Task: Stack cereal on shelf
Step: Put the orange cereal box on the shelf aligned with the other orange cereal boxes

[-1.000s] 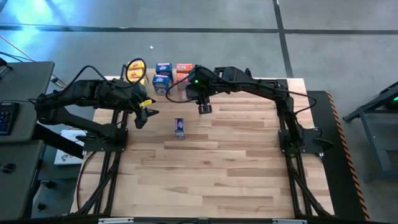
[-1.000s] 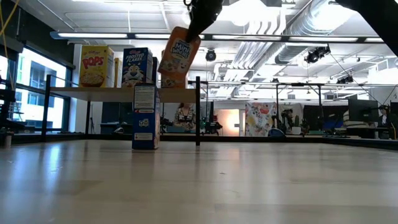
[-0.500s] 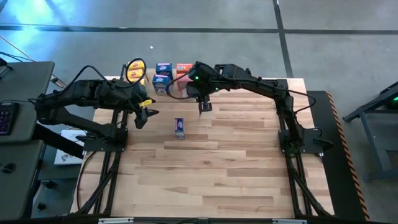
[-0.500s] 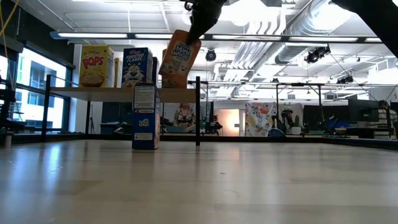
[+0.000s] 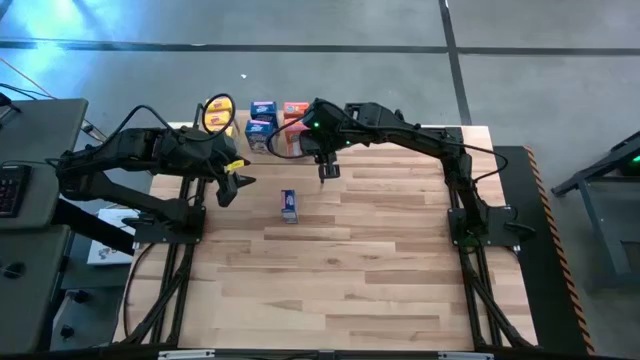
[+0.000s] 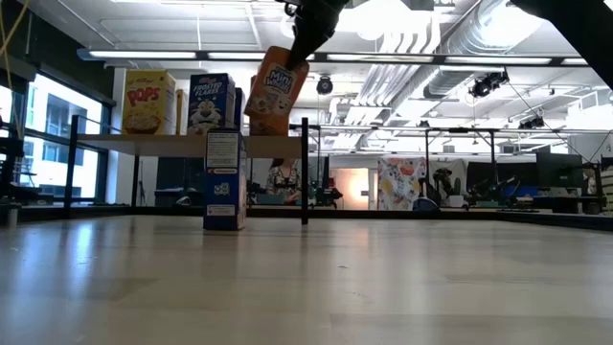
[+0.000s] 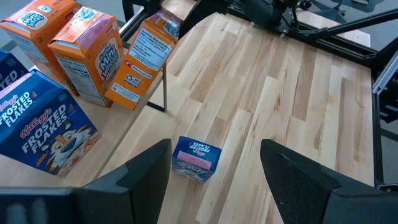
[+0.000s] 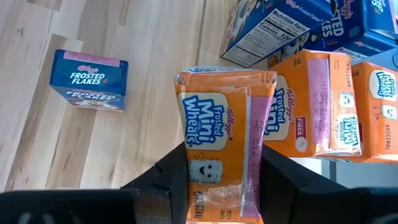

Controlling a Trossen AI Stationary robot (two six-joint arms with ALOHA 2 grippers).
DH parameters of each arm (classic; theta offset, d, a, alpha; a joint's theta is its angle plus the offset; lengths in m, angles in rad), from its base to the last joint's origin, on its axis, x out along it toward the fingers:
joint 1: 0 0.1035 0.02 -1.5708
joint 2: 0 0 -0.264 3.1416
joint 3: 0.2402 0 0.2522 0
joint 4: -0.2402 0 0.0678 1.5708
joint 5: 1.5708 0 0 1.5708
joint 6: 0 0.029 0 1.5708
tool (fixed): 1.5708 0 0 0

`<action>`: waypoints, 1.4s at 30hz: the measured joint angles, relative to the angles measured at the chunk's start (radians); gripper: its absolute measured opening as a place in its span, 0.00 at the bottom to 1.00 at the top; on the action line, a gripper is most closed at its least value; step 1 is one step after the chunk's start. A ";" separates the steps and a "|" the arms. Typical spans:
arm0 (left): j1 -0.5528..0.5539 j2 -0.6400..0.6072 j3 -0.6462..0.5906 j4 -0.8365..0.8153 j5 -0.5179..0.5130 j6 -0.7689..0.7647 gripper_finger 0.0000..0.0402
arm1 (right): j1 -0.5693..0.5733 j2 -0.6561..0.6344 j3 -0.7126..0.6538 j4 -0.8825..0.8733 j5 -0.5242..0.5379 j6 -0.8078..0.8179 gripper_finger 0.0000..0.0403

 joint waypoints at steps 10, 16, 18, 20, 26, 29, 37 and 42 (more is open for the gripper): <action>0.000 0.000 0.000 0.000 0.000 0.000 0.59 | 0.000 -0.001 -0.035 0.010 0.021 0.003 0.33; 0.000 0.000 0.000 0.000 0.000 0.000 0.59 | -0.002 -0.001 -0.040 0.024 0.035 0.003 0.33; 0.000 0.000 0.000 0.000 0.000 0.000 0.59 | -0.003 -0.001 -0.040 0.018 0.031 0.003 0.33; 0.000 0.000 0.000 0.000 0.000 0.000 0.59 | -0.003 -0.001 -0.040 0.018 0.031 0.003 0.33; 0.000 0.000 0.000 0.000 0.000 0.000 0.59 | -0.002 -0.001 -0.040 0.018 0.026 0.002 0.33; 0.000 0.000 0.000 0.000 0.000 0.000 0.59 | -0.002 -0.001 -0.040 0.018 0.019 0.001 0.36; 0.000 0.000 0.000 0.000 0.000 0.000 0.59 | -0.002 0.003 -0.040 0.042 0.045 0.001 0.48; 0.000 0.000 0.000 0.000 0.000 0.000 0.59 | -0.005 0.024 -0.042 0.050 0.041 0.000 0.49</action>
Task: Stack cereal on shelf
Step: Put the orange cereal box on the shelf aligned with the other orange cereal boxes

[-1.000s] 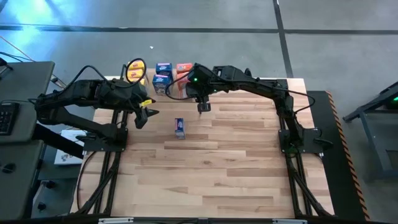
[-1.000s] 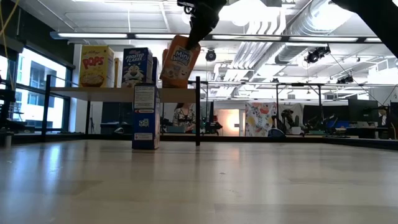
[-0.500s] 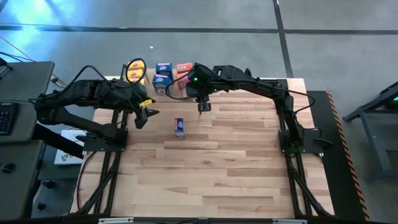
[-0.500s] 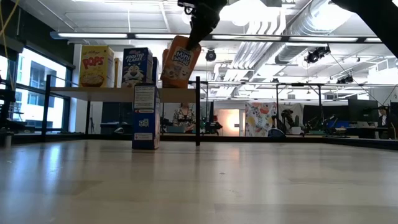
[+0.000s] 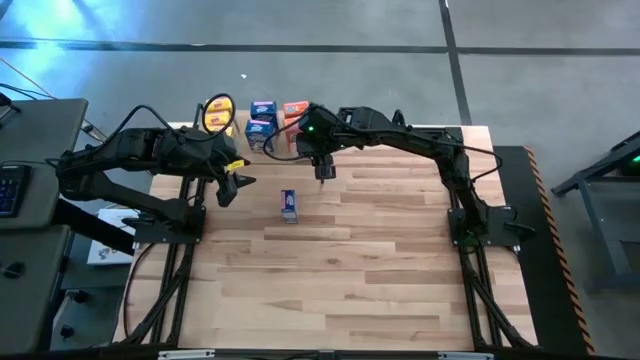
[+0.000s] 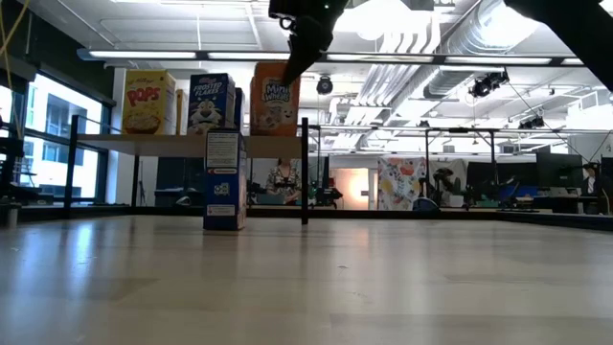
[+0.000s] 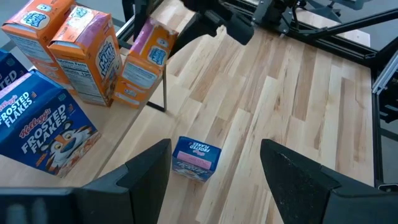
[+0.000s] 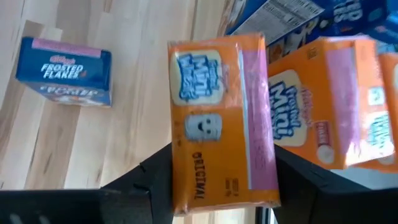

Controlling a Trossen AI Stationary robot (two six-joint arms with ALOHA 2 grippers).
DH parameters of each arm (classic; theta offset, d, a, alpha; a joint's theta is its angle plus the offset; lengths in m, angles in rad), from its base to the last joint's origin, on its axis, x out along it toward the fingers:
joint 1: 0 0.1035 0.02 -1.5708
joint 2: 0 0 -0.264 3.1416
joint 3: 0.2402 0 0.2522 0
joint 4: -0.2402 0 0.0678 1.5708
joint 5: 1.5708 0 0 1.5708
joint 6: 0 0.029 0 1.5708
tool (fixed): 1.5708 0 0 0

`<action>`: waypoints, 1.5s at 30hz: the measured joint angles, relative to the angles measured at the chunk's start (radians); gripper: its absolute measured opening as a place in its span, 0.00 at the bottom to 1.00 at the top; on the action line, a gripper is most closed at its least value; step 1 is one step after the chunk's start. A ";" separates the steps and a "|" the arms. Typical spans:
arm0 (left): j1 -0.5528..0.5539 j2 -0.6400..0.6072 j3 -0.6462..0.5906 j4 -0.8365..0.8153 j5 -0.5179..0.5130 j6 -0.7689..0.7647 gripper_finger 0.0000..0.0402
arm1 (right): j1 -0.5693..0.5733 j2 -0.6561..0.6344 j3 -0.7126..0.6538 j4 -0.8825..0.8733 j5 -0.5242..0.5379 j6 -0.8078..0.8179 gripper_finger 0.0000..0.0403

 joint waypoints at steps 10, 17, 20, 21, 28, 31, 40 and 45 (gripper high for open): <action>0.000 0.000 0.000 0.000 0.000 0.000 0.59 | -0.005 0.010 0.000 0.032 0.005 -0.007 0.49; 0.000 0.000 0.000 0.000 0.000 0.000 0.59 | -0.005 0.010 0.003 0.033 0.014 -0.018 0.50; 0.000 0.000 0.000 0.001 0.000 0.000 0.59 | -0.008 0.010 0.004 0.037 0.020 -0.023 0.55; 0.000 0.000 0.000 0.000 0.000 0.000 0.59 | -0.011 0.010 0.004 0.038 0.020 -0.024 0.57; 0.000 0.000 0.000 0.000 0.000 0.000 0.59 | -0.021 0.008 0.004 0.048 0.041 -0.028 0.66; 0.000 0.000 0.000 0.000 0.000 0.000 0.59 | -0.019 0.003 0.004 0.049 0.053 -0.038 0.67; 0.000 0.000 0.000 0.001 0.000 0.000 0.59 | -0.018 -0.029 0.006 0.041 0.095 -0.041 0.67; 0.000 0.000 0.000 0.000 0.000 0.000 0.59 | -0.018 -0.060 0.006 0.025 0.103 0.001 0.67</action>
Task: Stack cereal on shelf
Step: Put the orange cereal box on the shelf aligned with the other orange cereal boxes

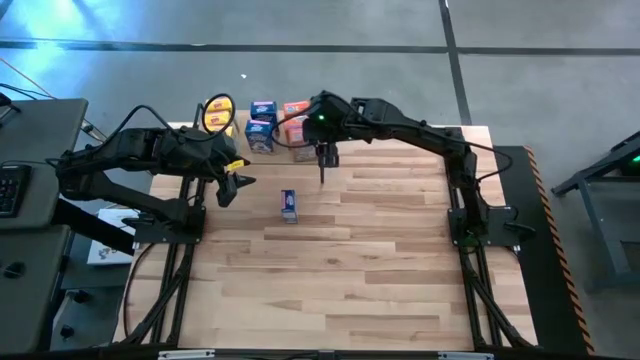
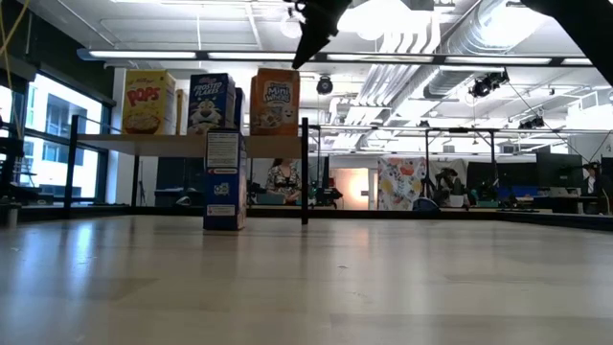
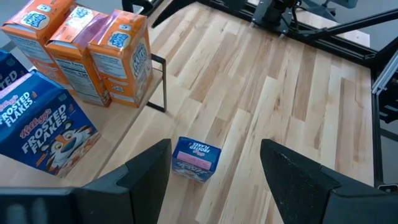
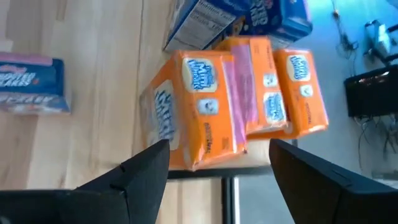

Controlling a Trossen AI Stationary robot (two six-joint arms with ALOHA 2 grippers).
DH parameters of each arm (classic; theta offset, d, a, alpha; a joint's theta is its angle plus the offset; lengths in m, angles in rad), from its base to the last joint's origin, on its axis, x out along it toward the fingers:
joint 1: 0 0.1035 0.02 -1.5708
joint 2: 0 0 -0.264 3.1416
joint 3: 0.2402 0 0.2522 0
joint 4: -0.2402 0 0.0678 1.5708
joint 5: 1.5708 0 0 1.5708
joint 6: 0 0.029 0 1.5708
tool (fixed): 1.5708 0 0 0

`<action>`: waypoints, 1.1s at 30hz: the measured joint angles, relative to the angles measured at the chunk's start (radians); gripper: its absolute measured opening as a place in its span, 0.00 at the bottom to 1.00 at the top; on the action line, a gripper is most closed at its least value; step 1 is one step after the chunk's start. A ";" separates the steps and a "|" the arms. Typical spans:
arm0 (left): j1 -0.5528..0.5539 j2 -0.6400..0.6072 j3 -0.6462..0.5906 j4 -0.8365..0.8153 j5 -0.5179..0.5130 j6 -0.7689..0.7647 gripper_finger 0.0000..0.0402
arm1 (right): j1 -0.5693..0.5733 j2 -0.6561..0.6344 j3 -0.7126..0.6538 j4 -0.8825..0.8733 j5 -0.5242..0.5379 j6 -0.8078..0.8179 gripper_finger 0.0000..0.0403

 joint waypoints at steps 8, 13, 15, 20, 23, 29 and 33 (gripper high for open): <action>0.000 0.000 0.000 0.000 0.000 0.000 0.59 | 0.000 -0.011 0.000 -0.122 -0.012 0.105 0.67; 0.000 0.000 0.000 0.001 0.000 0.000 0.59 | 0.000 -0.011 -0.008 -0.133 -0.050 0.148 0.67; 0.000 0.000 0.000 0.001 0.000 0.000 0.59 | 0.000 -0.004 -0.009 -0.133 -0.057 0.163 0.67; 0.000 0.000 0.000 0.001 0.000 0.000 0.59 | 0.004 0.020 -0.011 -0.131 -0.072 0.176 0.67; 0.000 0.000 0.000 0.001 0.000 0.000 0.59 | 0.007 0.025 -0.011 -0.130 -0.077 0.183 0.67; 0.000 0.000 0.000 0.000 0.000 0.000 0.59 | 0.017 0.033 -0.010 -0.108 -0.083 0.185 0.67; 0.000 0.000 0.000 0.001 0.000 0.000 0.59 | 0.023 0.033 -0.010 -0.098 -0.082 0.186 0.67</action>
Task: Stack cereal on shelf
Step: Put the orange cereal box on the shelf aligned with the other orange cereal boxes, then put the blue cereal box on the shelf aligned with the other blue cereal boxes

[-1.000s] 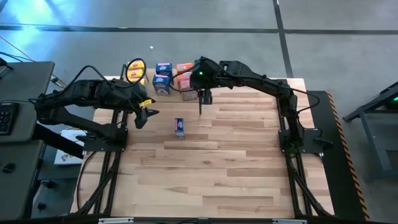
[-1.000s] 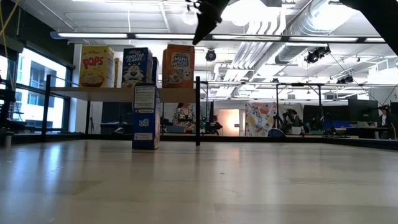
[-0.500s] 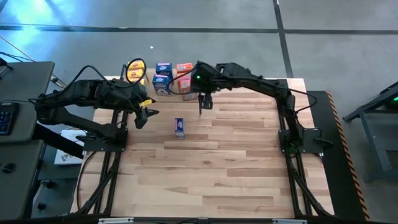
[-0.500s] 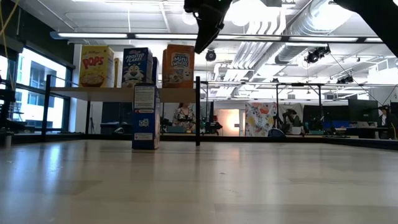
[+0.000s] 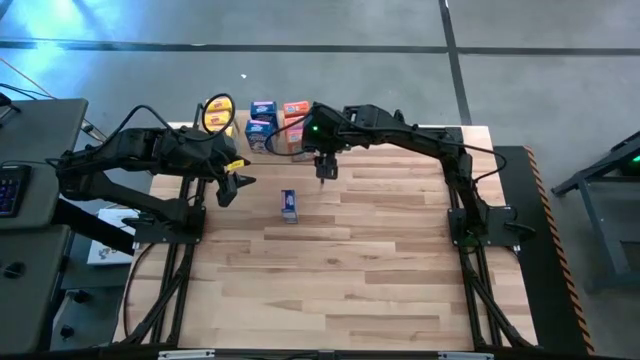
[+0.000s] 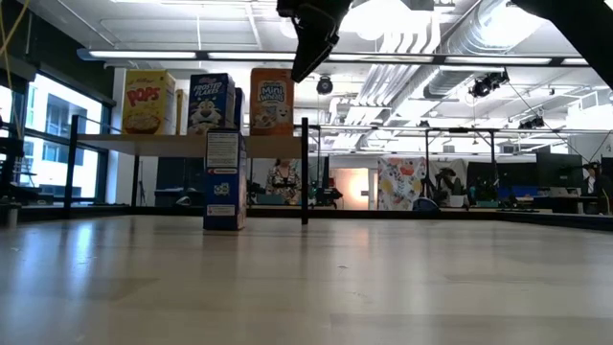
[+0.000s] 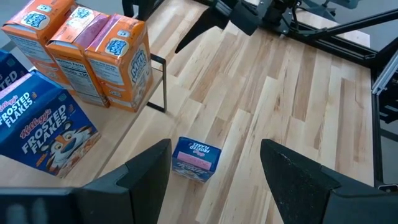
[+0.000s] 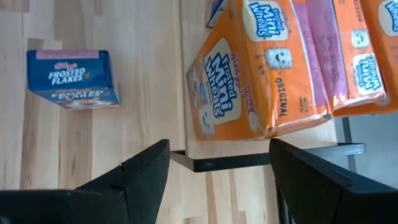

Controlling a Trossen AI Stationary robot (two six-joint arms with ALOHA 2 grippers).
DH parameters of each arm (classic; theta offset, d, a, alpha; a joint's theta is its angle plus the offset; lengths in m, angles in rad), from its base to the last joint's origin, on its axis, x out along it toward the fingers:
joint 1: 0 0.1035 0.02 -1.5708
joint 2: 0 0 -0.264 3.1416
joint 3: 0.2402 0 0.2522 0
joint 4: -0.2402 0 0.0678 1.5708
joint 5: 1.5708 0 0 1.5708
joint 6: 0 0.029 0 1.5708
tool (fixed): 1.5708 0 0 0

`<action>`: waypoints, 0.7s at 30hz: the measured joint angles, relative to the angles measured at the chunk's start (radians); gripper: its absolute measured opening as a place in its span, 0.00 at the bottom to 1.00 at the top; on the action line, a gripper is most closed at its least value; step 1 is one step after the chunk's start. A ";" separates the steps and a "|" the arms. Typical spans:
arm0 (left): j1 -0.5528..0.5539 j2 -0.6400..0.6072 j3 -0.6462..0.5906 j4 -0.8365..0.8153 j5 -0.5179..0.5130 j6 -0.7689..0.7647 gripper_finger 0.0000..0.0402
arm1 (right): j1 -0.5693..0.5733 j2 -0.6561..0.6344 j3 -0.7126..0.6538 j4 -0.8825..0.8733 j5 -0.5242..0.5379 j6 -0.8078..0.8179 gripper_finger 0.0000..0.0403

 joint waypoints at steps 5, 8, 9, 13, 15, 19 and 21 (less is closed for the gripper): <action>0.000 0.000 0.000 0.000 0.000 0.000 0.59 | 0.004 0.005 0.000 0.004 0.000 0.015 0.67; 0.000 0.000 0.000 0.000 0.000 0.000 0.59 | 0.004 0.009 0.000 0.010 -0.002 0.015 0.67; 0.000 0.000 0.000 0.000 0.000 0.000 0.59 | 0.004 0.012 0.000 0.015 -0.002 0.016 0.67; 0.000 0.000 0.000 0.000 0.000 0.000 0.59 | 0.011 0.015 0.000 0.012 0.048 0.015 0.67; 0.000 0.000 0.000 0.000 0.000 0.000 0.59 | 0.018 0.014 0.001 0.011 0.090 0.015 0.67; 0.000 0.000 0.000 0.000 0.000 0.000 0.59 | 0.033 0.012 0.001 -0.010 0.129 0.006 0.67; 0.000 0.000 0.000 0.000 0.000 0.000 0.59 | 0.039 0.011 0.001 -0.029 0.128 -0.003 0.67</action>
